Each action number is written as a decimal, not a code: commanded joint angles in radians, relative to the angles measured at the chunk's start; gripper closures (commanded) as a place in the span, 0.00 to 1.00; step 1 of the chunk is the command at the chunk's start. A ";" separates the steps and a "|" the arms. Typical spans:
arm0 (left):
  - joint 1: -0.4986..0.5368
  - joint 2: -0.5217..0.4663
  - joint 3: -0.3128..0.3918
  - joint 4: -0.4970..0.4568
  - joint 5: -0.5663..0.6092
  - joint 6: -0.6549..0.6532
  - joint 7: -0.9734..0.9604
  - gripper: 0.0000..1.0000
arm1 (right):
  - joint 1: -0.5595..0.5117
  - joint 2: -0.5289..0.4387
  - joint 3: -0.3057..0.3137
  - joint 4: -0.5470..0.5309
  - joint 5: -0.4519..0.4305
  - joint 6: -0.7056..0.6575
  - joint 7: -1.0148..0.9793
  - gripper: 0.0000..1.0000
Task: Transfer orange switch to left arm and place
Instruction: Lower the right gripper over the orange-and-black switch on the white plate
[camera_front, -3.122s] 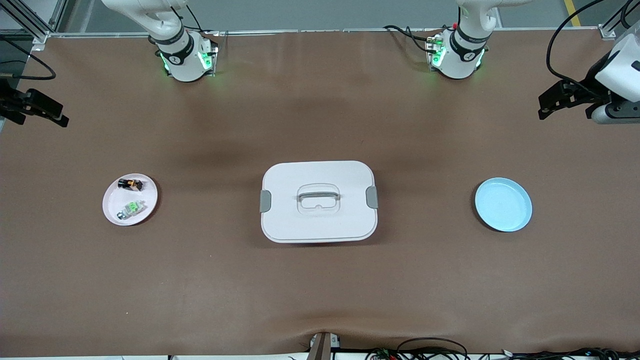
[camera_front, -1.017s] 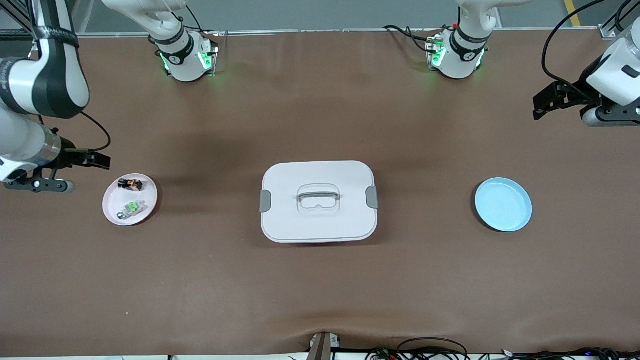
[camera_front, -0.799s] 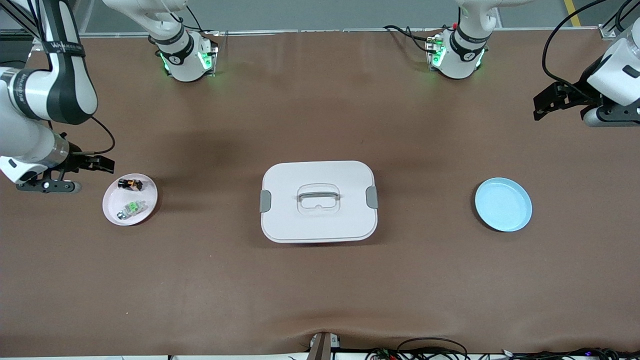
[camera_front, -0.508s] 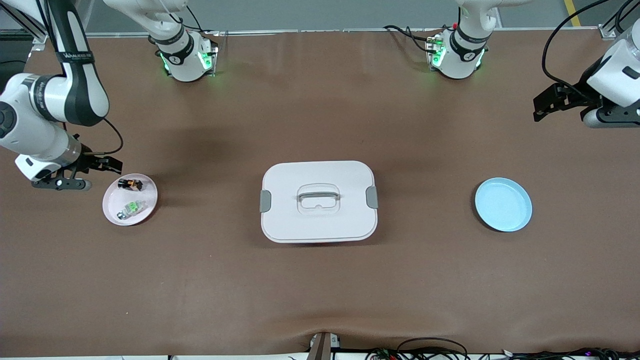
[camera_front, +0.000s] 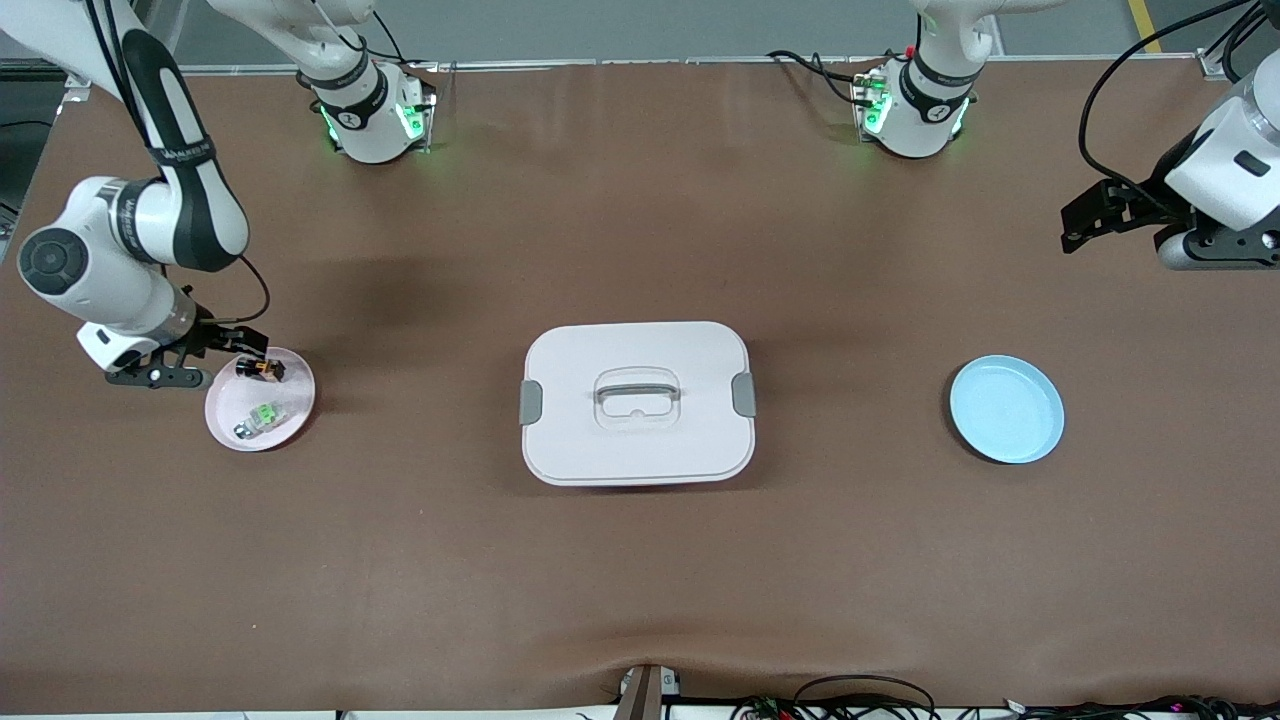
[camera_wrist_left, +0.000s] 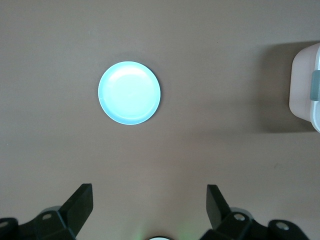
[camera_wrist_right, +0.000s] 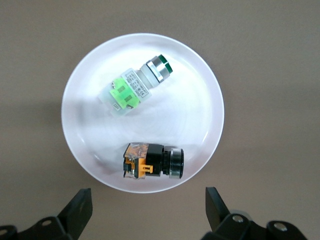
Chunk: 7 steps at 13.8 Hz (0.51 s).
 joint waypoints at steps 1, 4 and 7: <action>0.000 0.002 0.001 0.012 -0.012 0.001 0.004 0.00 | -0.028 0.049 0.008 -0.006 -0.016 0.048 0.004 0.00; 0.002 0.002 0.001 0.012 -0.012 0.001 0.006 0.00 | -0.030 0.092 0.006 -0.005 -0.016 0.103 0.002 0.00; 0.000 -0.002 -0.002 0.010 -0.012 -0.003 0.001 0.00 | -0.030 0.121 0.006 -0.005 -0.016 0.140 0.002 0.00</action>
